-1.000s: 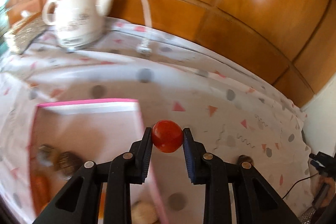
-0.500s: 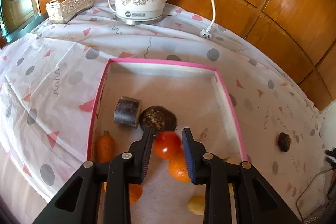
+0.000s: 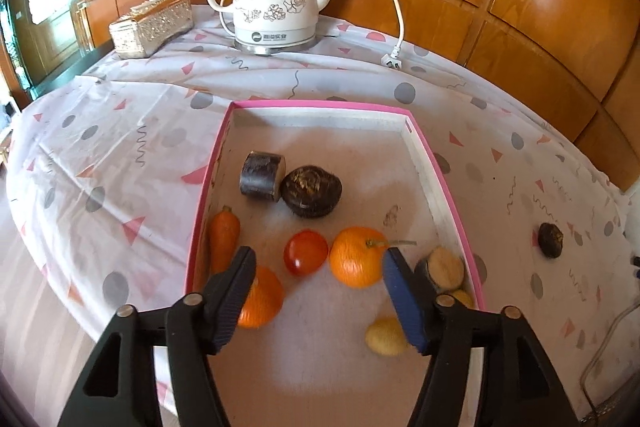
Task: Organize fruits
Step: 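Carry the red tomato into the pink tray and open the left gripper, then reach the right gripper to the last dark brown round fruit and close on it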
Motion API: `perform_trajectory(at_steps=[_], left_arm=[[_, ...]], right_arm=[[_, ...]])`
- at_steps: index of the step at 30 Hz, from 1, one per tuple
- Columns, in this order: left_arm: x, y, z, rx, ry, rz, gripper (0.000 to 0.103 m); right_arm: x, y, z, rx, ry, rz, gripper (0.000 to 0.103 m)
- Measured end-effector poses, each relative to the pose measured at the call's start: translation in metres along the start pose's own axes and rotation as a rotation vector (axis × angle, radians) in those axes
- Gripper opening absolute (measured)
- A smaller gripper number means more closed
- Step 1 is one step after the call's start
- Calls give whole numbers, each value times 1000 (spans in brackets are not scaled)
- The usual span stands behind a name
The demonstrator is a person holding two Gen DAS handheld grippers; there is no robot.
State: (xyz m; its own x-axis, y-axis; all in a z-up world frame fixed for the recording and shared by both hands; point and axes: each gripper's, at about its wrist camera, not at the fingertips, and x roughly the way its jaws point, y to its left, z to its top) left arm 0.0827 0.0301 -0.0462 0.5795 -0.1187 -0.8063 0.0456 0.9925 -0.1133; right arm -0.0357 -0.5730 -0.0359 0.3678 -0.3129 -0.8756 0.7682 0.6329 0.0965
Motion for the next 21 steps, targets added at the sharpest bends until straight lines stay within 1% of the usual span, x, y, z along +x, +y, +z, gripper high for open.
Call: perform_trajectory(at_steps=[3,5,6,8,10,12,15,17,21], left_arm=[[-13,-1,-7,3,-34,4,75],[-22,-2,-10,10,-65,7,81],[-26,-2,-11,15,-77,8,82],[-33,-2,-13,26,-95,8,83],[-38,-3,-15,37,-108,10,85],[-41,-2,-17,42,-116,17,85],[-43,1,-19,37,-113,18,85],[-44,3,-21,30,-109,16,85],[-44,5,-24,23,-106,15,85]], right_arm=[[1,1,-1,-3,6,16,37],[3,6,-1,-19,20,56,37],[5,12,-3,-44,34,81,37],[5,25,-7,-100,40,100,37],[3,41,-11,-170,39,148,37],[2,57,-16,-235,51,202,37],[0,79,-26,-328,63,261,37],[-2,97,-35,-398,91,329,37],[-10,128,-53,-513,112,387,39]])
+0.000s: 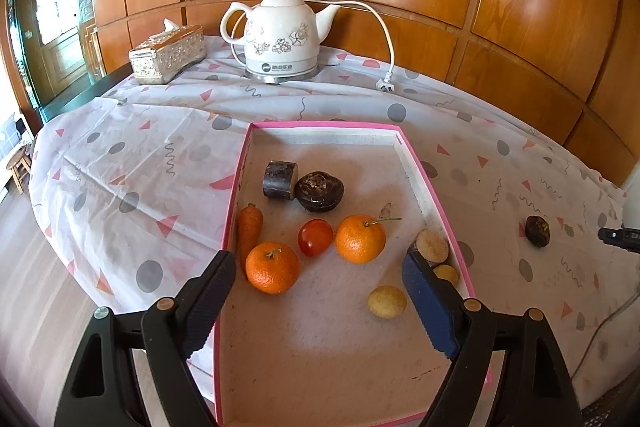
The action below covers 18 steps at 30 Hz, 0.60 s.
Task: Organize fruits
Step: 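Reach the right gripper to the last dark brown round fruit and close on it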
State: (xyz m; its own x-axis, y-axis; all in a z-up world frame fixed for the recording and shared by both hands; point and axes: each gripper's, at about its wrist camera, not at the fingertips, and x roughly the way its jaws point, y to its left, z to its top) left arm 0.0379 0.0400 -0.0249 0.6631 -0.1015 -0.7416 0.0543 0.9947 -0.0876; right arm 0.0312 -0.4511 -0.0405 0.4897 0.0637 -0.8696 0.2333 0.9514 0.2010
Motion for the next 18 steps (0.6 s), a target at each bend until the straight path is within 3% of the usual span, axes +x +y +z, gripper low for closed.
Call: perform_trajectory(at_steps=[3,18], left_arm=[[-1,1,-1,-3,2,1,85],[-6,14,-3,-39,0,11,85]], right_arm=[[5,26,0,-58,16,28,52],[45,128,4,-228,66,122,53]])
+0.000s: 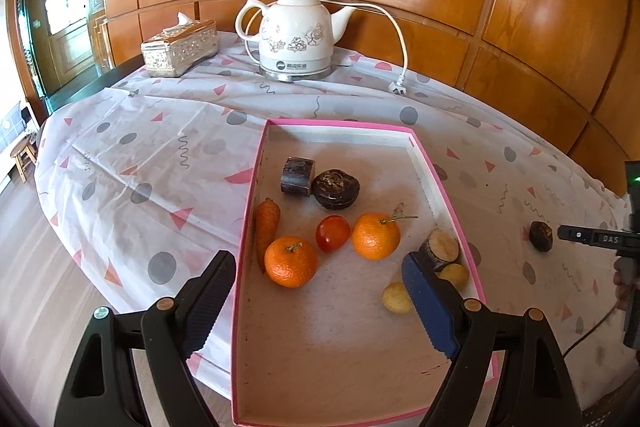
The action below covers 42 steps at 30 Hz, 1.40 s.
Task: Organize fruits
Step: 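Reach the right gripper to the last dark brown round fruit and close on it, then carry the dark brown fruit into the pink tray and open the right gripper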
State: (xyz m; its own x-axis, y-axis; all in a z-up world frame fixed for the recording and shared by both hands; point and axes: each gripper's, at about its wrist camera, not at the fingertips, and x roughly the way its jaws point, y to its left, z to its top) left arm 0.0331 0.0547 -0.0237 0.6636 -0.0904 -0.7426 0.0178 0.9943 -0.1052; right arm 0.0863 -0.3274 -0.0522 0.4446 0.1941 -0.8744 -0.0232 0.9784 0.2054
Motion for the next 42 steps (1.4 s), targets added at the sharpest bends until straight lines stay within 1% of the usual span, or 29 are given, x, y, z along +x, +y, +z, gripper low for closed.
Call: perform_trajectory(at_steps=[5,8,10,12,22,23,24,25,30,33,37,42], left_arm=[[-2,5,0,-21,-3,4,86],[-2,9,0,-29,-2,9,87],[-2,10,0,-34,-2,13,87],[-3,12,0,-39,-4,15,87],[-7,15,0,-53,-11,30,87],[-7,16,0,-56,-11,33,87],[-8,17,-1,-57,-11,35,87],[-8,17,-1,-59,-11,35,87],[-9,20,-2,-67,-10,39,87],[-9,20,-3,-69,-10,39,87],[-10,20,-3,-70,-11,39,87],[-12,23,-3,-82,-13,40,87]], right_arm=[[13,21,5,-61,18,-12,54],[20,28,6,-91,29,-36,54],[23,30,6,-103,34,-47,55],[25,30,5,-110,41,-55,61],[39,29,2,-115,63,-79,61],[41,29,1,-116,68,-81,61],[43,30,0,-116,74,-85,53],[45,32,1,-128,74,-105,49],[45,38,0,-143,69,-134,48],[43,42,-2,-143,65,-119,48],[36,54,-5,-153,54,-59,48],[24,80,-11,-193,29,7,48]])
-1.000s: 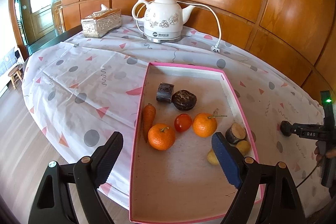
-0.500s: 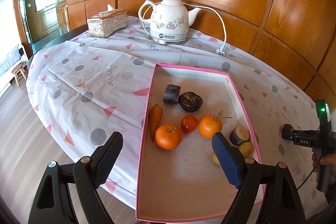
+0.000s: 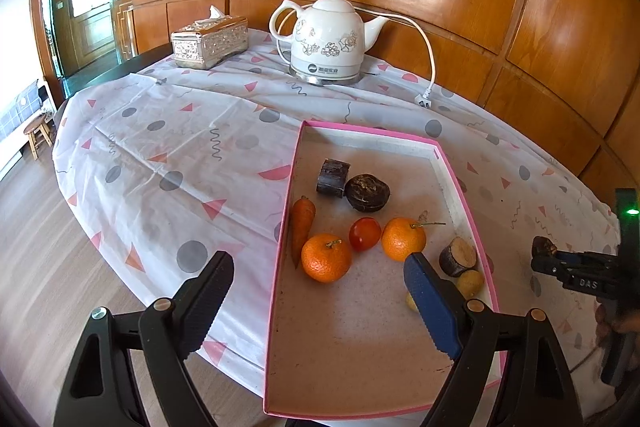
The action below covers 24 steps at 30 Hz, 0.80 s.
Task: Organize fruits
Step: 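Carry the dark brown fruit into the pink tray and open the right gripper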
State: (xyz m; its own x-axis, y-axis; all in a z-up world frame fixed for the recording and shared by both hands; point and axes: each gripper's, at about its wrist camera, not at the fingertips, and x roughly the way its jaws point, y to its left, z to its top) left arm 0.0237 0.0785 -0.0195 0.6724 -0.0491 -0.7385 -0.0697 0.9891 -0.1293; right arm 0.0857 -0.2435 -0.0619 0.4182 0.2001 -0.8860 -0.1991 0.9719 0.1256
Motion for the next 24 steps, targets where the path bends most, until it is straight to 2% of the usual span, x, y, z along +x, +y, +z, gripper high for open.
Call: perform_trajectory(at_steps=[8,13,19,24], left_arm=[[-5,20,5,-59,-21,25,90],[-8,35,9,-96,-31,52,92],[-11,45,8,-92,-39,89,96],[-11,51,7,-117,-44,103,101]], right_arm=[[-25,74,8,-117,-67,147,48],[-23,129,18,-222,-73,237,48],[3,175,24,-286,-31,261,48],[21,197,24,-304,4,265,49]])
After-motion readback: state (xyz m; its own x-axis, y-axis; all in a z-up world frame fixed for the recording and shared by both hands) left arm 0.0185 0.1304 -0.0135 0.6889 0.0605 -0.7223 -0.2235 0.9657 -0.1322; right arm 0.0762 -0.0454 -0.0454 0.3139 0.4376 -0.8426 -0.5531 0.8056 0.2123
